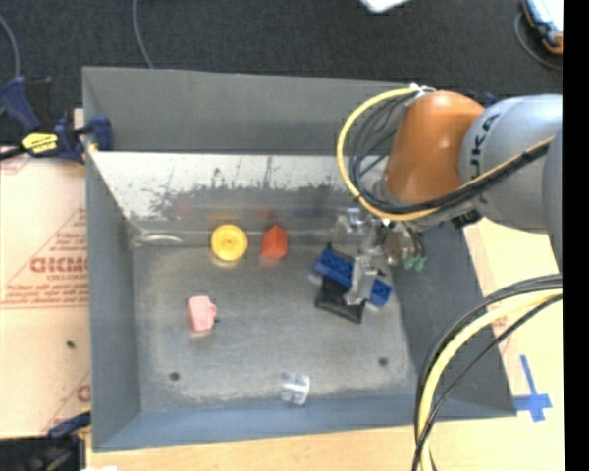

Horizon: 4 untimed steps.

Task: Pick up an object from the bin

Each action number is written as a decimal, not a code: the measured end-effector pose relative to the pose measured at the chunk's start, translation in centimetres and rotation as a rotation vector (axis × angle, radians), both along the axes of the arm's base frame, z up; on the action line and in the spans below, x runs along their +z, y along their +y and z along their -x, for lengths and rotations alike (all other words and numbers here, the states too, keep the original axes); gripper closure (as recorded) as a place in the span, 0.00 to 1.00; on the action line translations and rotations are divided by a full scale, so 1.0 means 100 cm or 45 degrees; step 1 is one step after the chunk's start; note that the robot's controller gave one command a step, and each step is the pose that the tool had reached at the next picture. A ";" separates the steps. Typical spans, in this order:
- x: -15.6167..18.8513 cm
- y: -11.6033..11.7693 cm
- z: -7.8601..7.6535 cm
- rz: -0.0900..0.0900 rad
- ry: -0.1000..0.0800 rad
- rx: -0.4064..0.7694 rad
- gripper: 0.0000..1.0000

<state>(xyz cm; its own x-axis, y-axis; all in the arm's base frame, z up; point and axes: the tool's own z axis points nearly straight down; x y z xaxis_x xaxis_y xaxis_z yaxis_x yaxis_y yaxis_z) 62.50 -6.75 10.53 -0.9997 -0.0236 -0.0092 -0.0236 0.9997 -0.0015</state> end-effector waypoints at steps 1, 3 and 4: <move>-0.033 0.014 0.007 -0.002 0.001 -0.221 0.00; -0.033 0.001 0.001 -0.002 -0.010 -0.369 1.00; 0.064 -0.003 0.003 -0.003 -0.009 -0.373 1.00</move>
Offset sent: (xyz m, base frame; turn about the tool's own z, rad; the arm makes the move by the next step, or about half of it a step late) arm -0.0023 0.0017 -0.0338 0.2960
